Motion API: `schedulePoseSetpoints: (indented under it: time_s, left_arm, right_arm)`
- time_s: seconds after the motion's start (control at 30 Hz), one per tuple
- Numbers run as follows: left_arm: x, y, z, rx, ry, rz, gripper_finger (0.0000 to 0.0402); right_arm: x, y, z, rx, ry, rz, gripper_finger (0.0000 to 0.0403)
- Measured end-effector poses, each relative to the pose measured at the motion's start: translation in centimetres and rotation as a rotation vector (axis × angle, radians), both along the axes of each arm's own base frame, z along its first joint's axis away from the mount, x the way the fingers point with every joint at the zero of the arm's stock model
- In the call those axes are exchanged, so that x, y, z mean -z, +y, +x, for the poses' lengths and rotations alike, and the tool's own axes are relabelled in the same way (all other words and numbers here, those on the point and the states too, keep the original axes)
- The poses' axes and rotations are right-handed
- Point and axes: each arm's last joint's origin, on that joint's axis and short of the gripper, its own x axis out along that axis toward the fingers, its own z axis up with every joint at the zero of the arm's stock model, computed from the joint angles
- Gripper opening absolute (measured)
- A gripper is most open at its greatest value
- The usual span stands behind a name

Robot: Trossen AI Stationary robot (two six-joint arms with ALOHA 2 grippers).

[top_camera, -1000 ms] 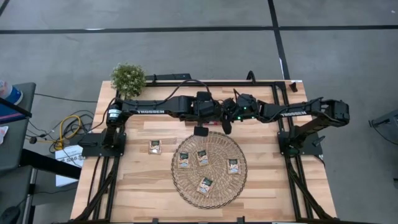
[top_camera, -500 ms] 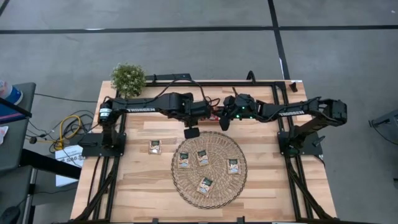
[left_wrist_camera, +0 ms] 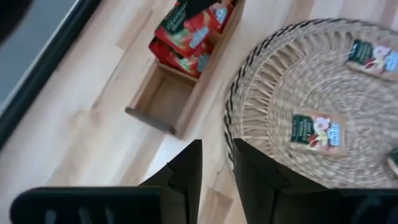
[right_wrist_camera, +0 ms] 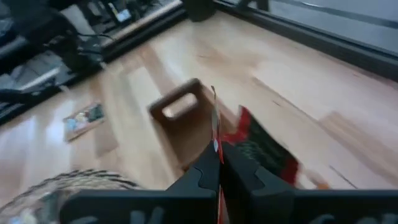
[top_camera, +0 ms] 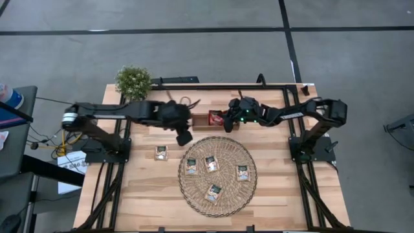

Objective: Pick & Place Tea
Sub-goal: Put the red tea bag in the middle of the wooden organizer

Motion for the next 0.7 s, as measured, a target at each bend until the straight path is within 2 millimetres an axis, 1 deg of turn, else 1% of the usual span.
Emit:
schedulePoseSetpoints:
  time_s: [0.2,0.37,0.7]
  left_arm:
    - [1.3,-0.3,-3.9,-0.035,-0.123,-0.035,0.0083]
    - [2.2,-0.4,-6.8,-0.032,-0.229,-0.038,0.0083]
    - [3.3,-0.8,-12.3,-0.045,-0.492,-0.059,0.0083]
  right_arm:
    - [0.5,-0.6,0.5,0.024,-0.049,0.005,0.0]
    - [1.4,-0.3,1.0,0.031,-0.015,-0.003,0.0]
    - [2.2,-1.0,2.9,0.038,0.015,-0.029,0.0]
